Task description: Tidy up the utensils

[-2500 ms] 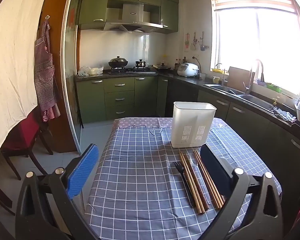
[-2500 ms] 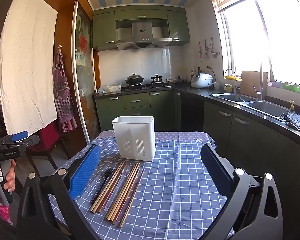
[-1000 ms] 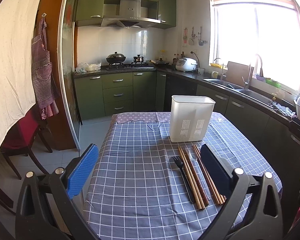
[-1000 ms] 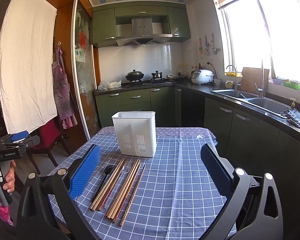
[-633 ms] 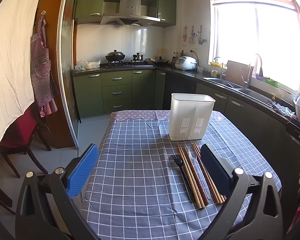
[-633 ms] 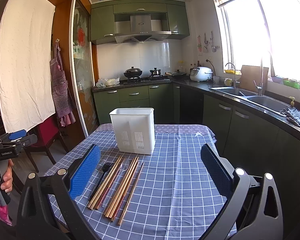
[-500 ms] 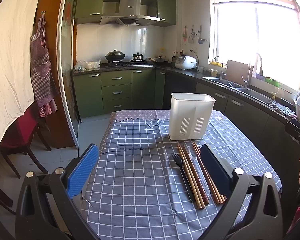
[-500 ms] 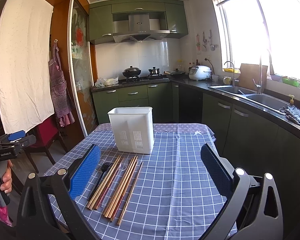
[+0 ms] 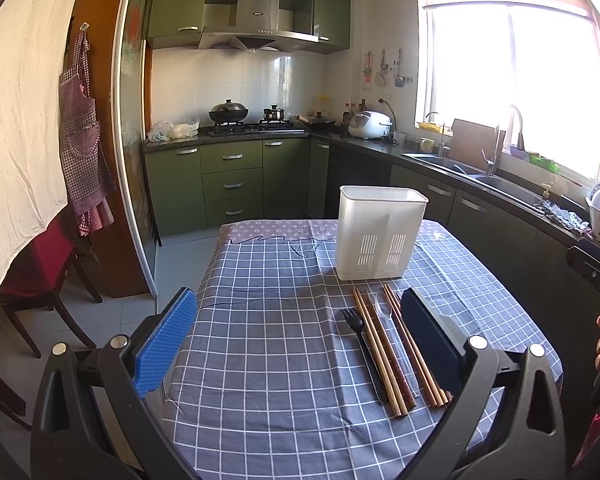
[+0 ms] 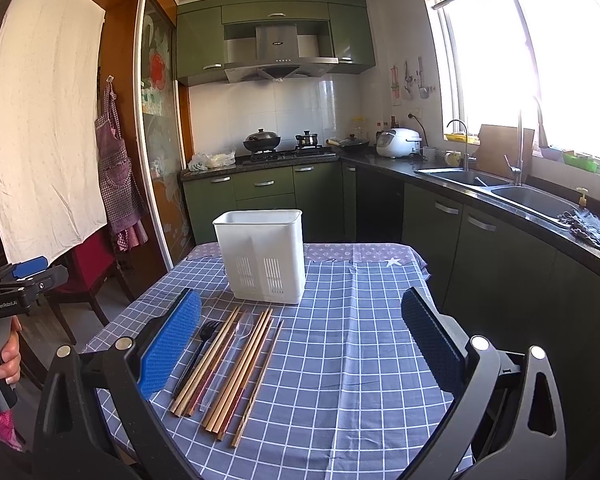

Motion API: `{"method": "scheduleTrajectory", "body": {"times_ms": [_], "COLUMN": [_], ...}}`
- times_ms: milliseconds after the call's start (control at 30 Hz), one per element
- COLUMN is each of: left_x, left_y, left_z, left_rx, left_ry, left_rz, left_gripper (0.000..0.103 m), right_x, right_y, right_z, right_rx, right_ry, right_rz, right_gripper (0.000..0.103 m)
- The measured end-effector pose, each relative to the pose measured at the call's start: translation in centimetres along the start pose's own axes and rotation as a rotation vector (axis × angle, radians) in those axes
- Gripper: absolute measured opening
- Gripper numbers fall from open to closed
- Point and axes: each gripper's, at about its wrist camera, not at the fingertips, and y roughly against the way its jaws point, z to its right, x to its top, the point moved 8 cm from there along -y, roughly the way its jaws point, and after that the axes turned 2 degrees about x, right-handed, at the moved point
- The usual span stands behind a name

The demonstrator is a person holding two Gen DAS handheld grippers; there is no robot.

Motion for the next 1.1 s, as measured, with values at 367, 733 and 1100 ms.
{"method": "scheduleTrajectory", "body": {"times_ms": [367,733,1100], "left_x": [-0.1,-0.3,-1.0], "left_y": [-0.1,-0.1,-1.9], "left_z": [0.0,-0.1,0.8], "left_rx": [0.002,0.002,-0.020], "left_ry": [0.001,0.000,-0.008], "left_rz": [-0.005,-0.009,-0.068], "left_gripper": [0.097,0.097,0.097], "right_x": [-0.3,-0.3,-0.9], "right_y": [-0.5,-0.6,-2.1], "right_z": [-0.1,-0.1,0.5], "right_rx": [0.001,0.000,-0.018], "right_ry": [0.004,0.003,0.012], "right_rz": [-0.010,-0.013,-0.052], "right_gripper": [0.099,0.099,0.099]}}
